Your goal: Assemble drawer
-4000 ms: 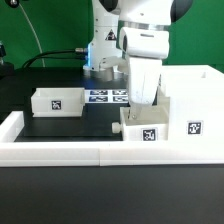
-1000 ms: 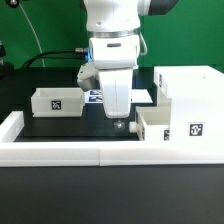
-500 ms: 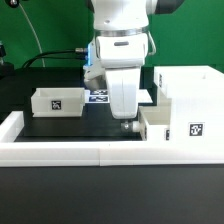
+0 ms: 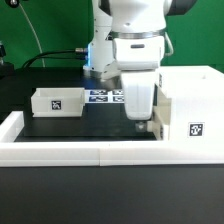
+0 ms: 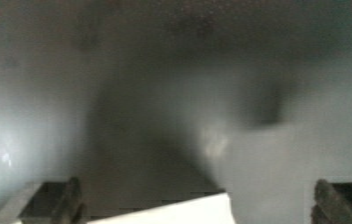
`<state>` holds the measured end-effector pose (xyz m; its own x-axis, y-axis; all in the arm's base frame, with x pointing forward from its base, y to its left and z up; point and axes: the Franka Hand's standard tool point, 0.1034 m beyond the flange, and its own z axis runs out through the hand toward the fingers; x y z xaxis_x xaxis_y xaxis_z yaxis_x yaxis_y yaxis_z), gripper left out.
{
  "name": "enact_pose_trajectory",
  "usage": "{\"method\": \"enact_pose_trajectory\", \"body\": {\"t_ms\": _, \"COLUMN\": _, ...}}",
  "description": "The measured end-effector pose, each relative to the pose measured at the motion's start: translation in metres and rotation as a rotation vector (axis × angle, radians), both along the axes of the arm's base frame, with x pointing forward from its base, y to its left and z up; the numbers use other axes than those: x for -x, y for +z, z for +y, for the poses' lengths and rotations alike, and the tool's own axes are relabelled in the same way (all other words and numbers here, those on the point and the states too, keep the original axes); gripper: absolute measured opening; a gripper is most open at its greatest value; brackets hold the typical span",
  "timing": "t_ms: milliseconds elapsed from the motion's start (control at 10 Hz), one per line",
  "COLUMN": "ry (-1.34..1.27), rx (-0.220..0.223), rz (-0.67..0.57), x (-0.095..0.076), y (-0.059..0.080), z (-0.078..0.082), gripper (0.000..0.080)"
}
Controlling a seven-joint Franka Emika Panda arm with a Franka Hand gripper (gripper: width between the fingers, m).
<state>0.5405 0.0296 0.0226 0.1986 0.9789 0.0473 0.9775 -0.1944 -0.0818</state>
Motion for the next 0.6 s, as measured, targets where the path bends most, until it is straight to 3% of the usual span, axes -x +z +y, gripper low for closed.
{"method": "enact_pose_trajectory", "body": {"t_ms": 300, "ry": -0.001, "rx": 0.001, "rz": 0.006, "x": -0.001, "y": 0.0, "z": -0.011, "gripper": 0.0649}}
{"method": "enact_pose_trajectory", "body": {"t_ms": 500, "ry": -0.011, "rx": 0.01, "rz": 0.006, "x": 0.003, "y": 0.002, "z": -0.046, "gripper": 0.0649}}
{"method": "enact_pose_trajectory", "body": {"t_ms": 600, "ry": -0.022, "rx": 0.013, "rz": 0.002, "x": 0.005, "y": 0.006, "z": -0.056, "gripper": 0.0649}}
